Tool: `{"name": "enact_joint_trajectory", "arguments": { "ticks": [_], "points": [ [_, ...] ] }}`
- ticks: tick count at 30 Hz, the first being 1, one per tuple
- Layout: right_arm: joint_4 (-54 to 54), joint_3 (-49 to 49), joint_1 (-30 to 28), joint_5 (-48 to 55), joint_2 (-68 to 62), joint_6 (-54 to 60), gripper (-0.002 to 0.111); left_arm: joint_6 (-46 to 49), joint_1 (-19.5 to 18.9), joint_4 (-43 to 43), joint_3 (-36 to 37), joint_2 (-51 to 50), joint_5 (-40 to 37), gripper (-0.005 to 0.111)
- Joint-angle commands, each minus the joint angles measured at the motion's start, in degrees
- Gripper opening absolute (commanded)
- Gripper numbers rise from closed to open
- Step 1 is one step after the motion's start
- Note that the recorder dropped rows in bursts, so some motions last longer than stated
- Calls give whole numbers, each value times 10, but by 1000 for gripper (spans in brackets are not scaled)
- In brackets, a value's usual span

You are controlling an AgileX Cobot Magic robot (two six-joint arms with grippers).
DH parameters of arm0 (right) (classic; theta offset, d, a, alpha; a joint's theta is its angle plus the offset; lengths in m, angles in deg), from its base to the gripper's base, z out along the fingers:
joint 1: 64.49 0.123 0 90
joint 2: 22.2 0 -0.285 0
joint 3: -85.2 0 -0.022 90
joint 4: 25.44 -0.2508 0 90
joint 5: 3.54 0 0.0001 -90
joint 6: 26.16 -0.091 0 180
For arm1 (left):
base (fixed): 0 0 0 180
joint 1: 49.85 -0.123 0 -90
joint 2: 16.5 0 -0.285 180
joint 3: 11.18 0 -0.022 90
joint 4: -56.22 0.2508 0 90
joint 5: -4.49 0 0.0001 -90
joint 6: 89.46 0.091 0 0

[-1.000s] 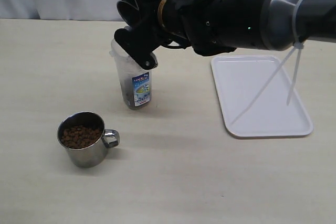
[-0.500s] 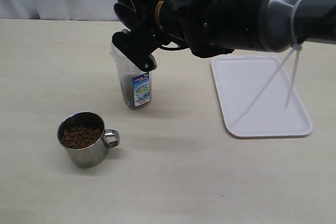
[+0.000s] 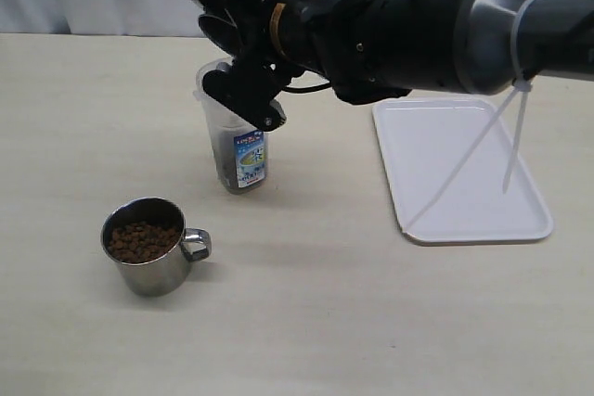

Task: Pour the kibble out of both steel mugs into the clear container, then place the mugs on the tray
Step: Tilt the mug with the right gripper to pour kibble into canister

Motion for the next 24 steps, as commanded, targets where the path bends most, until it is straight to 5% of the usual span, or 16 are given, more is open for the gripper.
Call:
{"name": "enact_joint_trajectory", "arguments": {
  "ticks": [1,24],
  "points": [
    [6,6,2,3,1,31,5,-2,5,-2,2,1,8,0],
    [6,6,35,65,1,107,5,-2,5,0,2,1,8,0]
  ]
}}
